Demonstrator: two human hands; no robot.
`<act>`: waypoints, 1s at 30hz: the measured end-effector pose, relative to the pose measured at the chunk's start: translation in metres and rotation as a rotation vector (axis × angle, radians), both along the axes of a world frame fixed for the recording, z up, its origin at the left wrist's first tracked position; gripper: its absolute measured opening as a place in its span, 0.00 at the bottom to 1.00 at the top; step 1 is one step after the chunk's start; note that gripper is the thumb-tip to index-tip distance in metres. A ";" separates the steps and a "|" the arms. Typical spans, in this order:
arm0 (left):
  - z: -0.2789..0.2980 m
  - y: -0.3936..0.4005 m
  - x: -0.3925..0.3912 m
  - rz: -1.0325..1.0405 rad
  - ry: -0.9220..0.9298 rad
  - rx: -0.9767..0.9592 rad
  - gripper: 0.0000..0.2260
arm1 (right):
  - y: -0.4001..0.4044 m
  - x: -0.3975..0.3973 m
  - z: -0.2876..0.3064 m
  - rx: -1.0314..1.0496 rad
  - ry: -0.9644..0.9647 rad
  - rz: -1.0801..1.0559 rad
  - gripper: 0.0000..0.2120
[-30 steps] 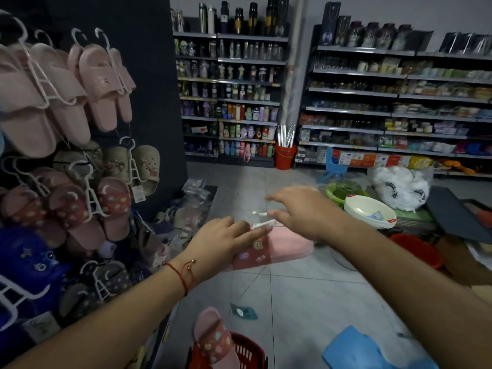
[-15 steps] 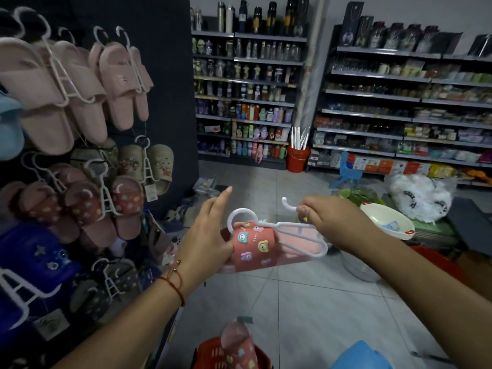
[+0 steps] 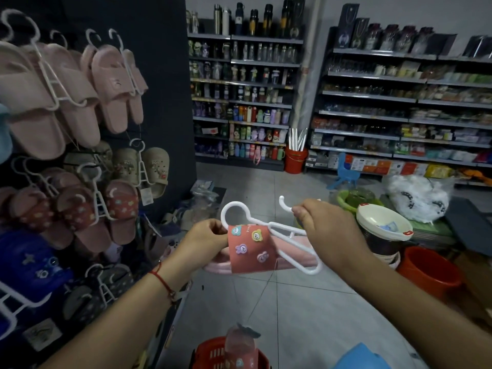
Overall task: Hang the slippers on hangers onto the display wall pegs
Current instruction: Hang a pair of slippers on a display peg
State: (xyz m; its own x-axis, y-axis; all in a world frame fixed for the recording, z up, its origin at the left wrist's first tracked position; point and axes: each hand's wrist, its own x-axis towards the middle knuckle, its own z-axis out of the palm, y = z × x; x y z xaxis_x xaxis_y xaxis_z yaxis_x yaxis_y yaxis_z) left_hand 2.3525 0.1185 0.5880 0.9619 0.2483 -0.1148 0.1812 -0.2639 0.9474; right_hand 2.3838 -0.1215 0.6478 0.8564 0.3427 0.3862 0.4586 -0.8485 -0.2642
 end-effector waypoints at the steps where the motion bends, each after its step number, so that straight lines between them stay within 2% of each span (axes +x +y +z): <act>1: 0.003 -0.001 0.001 0.031 -0.009 -0.021 0.11 | 0.001 0.001 -0.008 0.096 0.032 -0.016 0.12; 4: 0.015 0.002 0.003 0.104 -0.101 0.107 0.09 | 0.001 -0.001 -0.030 0.398 0.081 -0.043 0.13; 6: 0.026 0.004 -0.001 0.163 -0.235 0.220 0.07 | 0.002 -0.003 -0.038 0.590 0.087 -0.050 0.13; 9: 0.032 0.003 -0.011 0.232 -0.427 0.359 0.03 | 0.009 -0.004 -0.033 0.763 0.067 -0.074 0.12; 13: 0.004 -0.015 -0.018 0.007 -0.204 0.311 0.15 | 0.026 -0.011 -0.031 0.864 0.122 -0.032 0.13; 16: -0.006 -0.023 -0.023 0.107 -0.192 0.302 0.16 | 0.031 -0.011 -0.034 0.920 0.114 -0.061 0.14; 19: -0.002 -0.027 -0.029 0.207 -0.190 0.412 0.25 | 0.033 -0.010 -0.034 0.961 0.114 -0.069 0.14; 21: 0.002 -0.028 -0.027 0.214 -0.198 0.354 0.26 | 0.035 -0.012 -0.031 0.962 0.122 -0.073 0.14; 24: 0.005 -0.020 -0.018 0.191 -0.212 -0.047 0.24 | 0.032 -0.014 -0.027 0.993 0.160 -0.065 0.14; 26: 0.010 -0.017 -0.015 0.181 -0.224 -0.220 0.16 | 0.025 -0.015 -0.028 0.957 0.196 -0.047 0.14; 27: 0.012 -0.015 -0.013 0.184 -0.245 -0.228 0.13 | 0.020 -0.015 -0.030 0.908 0.193 -0.048 0.15; 30: 0.017 -0.004 -0.009 0.211 -0.301 -0.191 0.13 | 0.002 -0.009 -0.038 0.771 0.189 -0.092 0.16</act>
